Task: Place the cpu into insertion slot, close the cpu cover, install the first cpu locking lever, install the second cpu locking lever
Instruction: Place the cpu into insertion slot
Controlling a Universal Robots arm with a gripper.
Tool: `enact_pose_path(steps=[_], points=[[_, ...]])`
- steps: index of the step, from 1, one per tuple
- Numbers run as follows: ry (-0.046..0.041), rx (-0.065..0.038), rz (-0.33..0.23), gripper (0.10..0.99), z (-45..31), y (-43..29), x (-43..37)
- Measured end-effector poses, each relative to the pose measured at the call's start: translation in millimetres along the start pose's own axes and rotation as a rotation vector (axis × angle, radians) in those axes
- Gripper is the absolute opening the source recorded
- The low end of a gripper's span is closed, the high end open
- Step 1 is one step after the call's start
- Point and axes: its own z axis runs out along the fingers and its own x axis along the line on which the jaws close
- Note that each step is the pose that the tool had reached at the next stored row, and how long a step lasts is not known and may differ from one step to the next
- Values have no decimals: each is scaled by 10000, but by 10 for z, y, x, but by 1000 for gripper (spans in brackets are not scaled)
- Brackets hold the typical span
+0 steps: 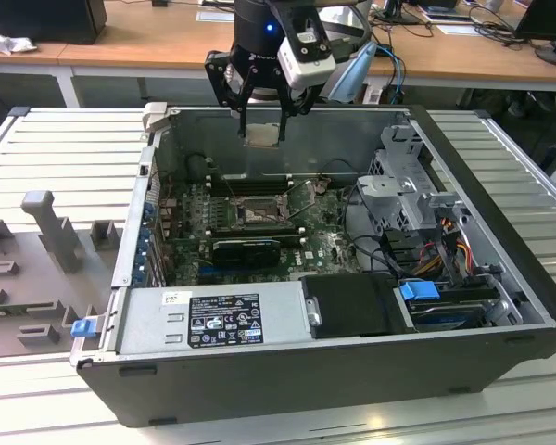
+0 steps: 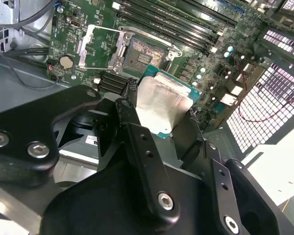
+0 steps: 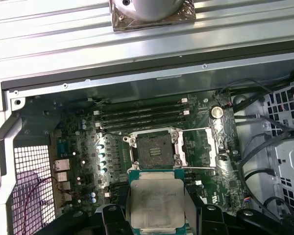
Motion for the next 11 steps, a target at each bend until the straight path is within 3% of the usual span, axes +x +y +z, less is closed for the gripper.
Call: enact_pose_path(steps=[11], points=[[-22,-5,242,533,1,0,0]])
